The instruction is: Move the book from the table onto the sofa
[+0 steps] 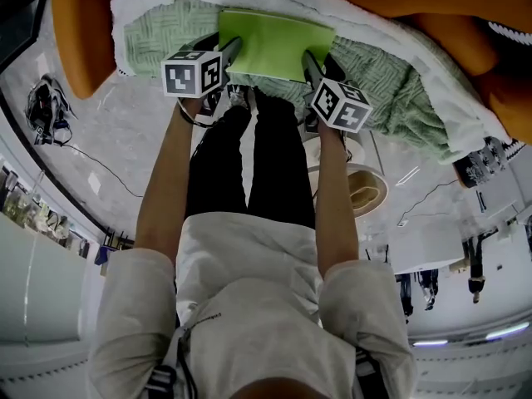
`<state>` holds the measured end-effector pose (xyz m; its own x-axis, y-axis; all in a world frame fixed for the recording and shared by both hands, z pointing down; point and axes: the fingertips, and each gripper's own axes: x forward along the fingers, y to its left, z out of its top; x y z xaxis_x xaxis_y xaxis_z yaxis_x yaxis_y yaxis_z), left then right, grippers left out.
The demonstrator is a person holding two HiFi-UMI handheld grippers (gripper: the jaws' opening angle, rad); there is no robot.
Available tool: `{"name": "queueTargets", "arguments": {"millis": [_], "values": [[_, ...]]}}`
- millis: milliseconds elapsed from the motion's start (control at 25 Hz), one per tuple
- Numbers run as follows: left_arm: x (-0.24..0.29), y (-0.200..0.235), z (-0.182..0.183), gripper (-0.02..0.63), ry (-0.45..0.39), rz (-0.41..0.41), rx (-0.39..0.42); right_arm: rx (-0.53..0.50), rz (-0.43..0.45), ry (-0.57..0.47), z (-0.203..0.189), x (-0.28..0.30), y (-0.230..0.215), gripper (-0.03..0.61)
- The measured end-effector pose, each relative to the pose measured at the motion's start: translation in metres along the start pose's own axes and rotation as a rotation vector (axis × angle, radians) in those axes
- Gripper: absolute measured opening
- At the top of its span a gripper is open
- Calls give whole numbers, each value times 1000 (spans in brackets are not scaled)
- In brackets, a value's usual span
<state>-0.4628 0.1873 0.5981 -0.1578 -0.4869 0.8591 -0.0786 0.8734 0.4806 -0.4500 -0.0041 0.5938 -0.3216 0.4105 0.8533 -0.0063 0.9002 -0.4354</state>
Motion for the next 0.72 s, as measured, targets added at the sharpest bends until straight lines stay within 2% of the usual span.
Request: {"name": "queueTargets", "arguments": {"millis": [720], "values": [[1,11,-11,195,4,15,-16,27,-22,27,-14,6,3,183]]}}
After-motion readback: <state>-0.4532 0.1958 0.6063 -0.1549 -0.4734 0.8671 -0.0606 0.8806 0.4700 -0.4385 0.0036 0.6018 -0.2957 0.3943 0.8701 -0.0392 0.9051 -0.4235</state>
